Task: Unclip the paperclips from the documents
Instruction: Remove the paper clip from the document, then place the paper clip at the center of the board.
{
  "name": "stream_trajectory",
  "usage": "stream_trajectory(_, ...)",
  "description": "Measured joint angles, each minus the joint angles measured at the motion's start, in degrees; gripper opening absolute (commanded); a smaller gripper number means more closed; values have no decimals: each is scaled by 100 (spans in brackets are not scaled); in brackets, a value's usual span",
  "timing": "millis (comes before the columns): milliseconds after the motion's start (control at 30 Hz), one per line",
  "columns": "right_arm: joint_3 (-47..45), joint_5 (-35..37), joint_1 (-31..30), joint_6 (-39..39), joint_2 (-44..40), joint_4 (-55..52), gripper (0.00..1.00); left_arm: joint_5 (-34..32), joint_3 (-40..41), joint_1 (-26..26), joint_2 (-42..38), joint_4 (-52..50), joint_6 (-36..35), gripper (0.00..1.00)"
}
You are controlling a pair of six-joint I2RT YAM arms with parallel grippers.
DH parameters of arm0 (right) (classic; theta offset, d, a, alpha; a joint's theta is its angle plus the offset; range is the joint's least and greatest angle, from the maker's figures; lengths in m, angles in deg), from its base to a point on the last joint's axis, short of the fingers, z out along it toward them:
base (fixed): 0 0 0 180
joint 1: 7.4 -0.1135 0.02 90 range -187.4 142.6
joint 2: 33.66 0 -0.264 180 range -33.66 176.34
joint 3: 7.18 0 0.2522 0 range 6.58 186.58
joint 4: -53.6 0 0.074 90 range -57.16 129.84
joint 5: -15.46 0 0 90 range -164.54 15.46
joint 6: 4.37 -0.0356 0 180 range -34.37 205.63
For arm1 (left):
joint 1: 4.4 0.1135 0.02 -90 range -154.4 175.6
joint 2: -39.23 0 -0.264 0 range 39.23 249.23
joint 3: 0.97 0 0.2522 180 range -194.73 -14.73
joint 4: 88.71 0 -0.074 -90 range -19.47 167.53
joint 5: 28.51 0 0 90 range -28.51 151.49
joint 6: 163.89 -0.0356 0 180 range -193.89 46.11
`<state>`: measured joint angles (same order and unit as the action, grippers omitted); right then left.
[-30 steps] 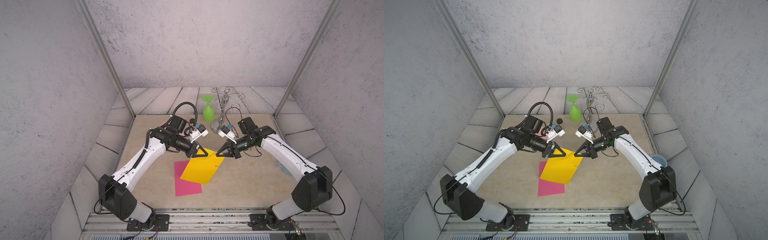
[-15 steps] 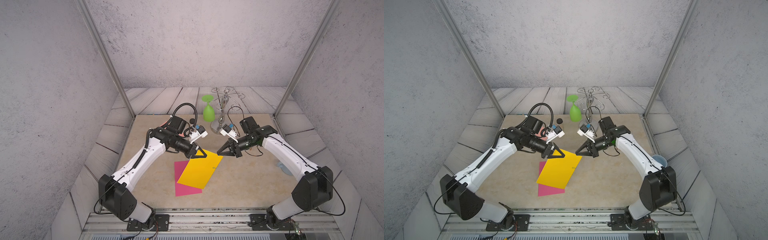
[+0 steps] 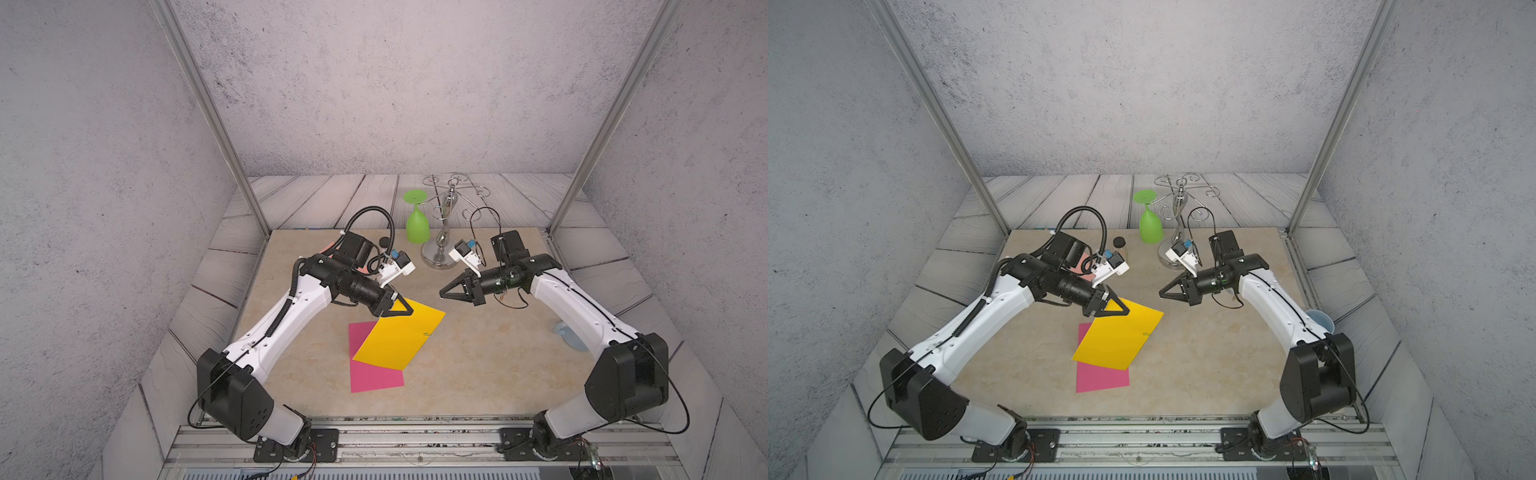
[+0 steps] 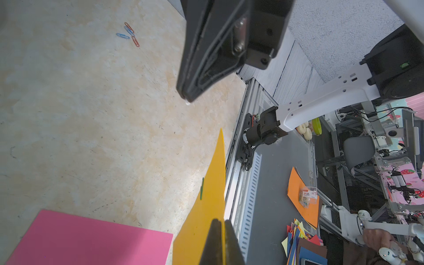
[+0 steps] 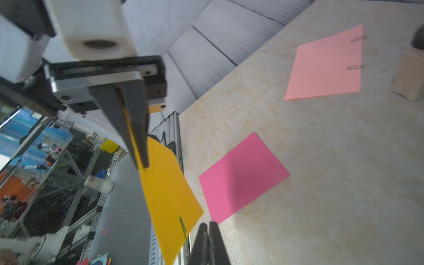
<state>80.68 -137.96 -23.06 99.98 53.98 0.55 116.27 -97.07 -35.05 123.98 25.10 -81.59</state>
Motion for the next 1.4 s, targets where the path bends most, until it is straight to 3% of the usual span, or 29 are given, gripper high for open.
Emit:
stream_trajectory(333,-758,1700,1198,-1707,0,1233,4,-348,2,2,0,280,153,0)
stream_trajectory(667,-1019,3209,2105,-2542,595,1510,3,-540,85,2,-22,610,345,0)
stream_trajectory(1100,-861,3783,2157,-2791,1731,1440,5,-658,197,2,-114,693,396,0)
stream_trajectory(1400,-732,3904,2162,-2900,2011,1423,14,-686,205,2,-118,769,409,0)
